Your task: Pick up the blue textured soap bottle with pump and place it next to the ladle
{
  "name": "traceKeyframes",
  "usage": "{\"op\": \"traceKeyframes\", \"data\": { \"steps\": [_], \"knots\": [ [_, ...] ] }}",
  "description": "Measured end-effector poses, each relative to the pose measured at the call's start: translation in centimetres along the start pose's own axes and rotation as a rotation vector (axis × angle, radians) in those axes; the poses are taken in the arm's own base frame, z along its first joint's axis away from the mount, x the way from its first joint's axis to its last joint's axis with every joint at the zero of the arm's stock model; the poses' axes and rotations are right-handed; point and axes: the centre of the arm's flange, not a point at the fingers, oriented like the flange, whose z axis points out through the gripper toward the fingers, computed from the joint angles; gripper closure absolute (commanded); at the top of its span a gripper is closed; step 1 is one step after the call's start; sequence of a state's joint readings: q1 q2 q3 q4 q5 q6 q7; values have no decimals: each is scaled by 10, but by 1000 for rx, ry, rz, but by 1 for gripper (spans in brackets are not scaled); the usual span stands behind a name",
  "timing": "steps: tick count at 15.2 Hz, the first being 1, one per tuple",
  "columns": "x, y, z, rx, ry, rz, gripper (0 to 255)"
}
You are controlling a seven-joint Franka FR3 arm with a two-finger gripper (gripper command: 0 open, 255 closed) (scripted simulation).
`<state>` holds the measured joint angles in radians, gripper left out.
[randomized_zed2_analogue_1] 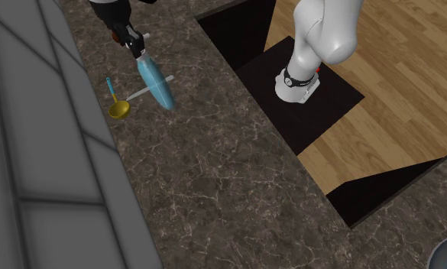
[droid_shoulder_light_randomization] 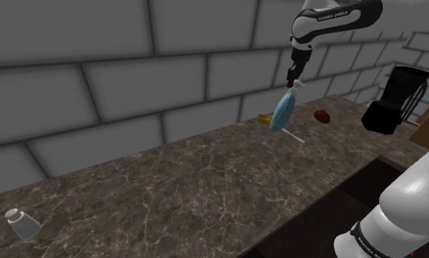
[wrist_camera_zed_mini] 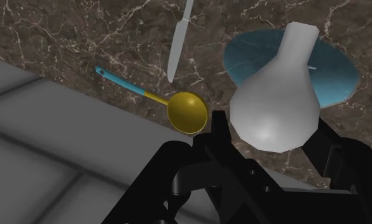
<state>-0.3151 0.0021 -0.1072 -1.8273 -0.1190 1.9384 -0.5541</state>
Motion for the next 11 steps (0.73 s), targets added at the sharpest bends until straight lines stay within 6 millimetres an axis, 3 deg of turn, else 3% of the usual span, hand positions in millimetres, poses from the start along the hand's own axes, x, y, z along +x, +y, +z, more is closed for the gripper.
{"op": "traceKeyframes", "data": {
  "steps": [11],
  "knots": [
    [-3, -10, 57, 0, 0, 0, 255]
  ]
}}
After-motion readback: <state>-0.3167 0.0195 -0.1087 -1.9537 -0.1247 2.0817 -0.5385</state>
